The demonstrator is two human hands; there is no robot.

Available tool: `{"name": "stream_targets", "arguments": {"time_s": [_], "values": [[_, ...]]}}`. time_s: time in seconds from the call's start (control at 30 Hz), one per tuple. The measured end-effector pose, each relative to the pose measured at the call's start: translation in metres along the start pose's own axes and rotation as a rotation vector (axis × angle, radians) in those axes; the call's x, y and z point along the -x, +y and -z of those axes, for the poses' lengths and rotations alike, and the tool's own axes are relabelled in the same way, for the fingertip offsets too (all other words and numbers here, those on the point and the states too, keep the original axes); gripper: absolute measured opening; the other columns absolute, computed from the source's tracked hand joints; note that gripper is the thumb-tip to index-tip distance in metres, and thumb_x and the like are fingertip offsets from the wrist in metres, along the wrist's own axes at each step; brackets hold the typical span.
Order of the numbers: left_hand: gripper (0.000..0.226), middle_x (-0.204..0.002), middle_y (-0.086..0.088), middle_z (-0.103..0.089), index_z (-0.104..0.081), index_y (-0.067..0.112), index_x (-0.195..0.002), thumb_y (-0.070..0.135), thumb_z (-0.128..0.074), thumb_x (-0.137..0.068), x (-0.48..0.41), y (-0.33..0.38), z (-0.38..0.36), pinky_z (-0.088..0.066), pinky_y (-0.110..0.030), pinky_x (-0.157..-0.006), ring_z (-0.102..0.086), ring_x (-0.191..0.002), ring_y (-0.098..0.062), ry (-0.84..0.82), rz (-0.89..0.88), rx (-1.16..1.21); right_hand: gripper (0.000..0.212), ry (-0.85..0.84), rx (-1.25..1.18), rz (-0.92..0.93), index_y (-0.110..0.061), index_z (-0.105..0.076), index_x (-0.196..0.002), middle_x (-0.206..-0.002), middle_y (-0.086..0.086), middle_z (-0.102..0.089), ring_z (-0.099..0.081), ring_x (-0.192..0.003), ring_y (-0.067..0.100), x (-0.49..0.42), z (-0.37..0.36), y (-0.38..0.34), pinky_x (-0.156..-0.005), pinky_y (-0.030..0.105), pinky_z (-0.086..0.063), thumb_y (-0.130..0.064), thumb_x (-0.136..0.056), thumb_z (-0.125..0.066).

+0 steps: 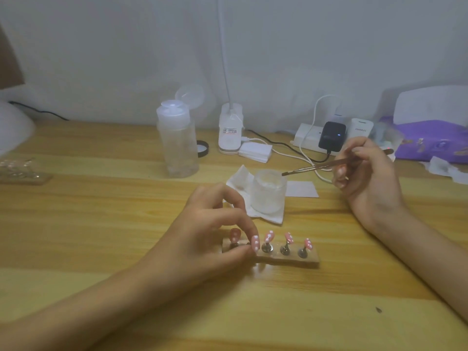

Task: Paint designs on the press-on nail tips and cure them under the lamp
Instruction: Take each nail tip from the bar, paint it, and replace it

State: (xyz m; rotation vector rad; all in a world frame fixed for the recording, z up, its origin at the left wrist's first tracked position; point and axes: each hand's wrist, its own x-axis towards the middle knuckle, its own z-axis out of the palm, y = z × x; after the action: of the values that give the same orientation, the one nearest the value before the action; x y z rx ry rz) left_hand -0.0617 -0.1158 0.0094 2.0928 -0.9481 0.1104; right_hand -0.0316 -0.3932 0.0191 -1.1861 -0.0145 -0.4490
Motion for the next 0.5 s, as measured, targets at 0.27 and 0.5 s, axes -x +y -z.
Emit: {"name": "stream_targets", "arguments": {"time_s": [0.27, 0.5], "values": [[0.021, -0.096, 0.015, -0.056, -0.07, 0.04, -0.078, 0.022, -0.08, -0.078, -0.005, -0.002, -0.001, -0.037, -0.012, -0.084, -0.05, -0.107, -0.011, -0.047, 0.092, 0.068, 0.029, 0.034, -0.069, -0.028, -0.019, -0.049, -0.077, -0.057, -0.005, -0.05, -0.046, -0.047, 0.007, -0.001, 0.001, -0.001, -0.043, 0.016, -0.033, -0.007, -0.097, -0.032], [0.006, -0.098, 0.018, -0.053, -0.071, 0.038, -0.082, 0.037, -0.076, -0.078, -0.013, 0.005, -0.013, -0.041, -0.013, -0.073, -0.049, -0.105, -0.011, -0.027, 0.045, -0.006, 0.046, -0.072, -0.051, -0.076, -0.024, -0.055, -0.056, -0.055, -0.005, -0.05, -0.049, -0.049, 0.008, 0.001, -0.002, 0.001, -0.043, 0.018, -0.037, -0.011, -0.097, -0.037]]}}
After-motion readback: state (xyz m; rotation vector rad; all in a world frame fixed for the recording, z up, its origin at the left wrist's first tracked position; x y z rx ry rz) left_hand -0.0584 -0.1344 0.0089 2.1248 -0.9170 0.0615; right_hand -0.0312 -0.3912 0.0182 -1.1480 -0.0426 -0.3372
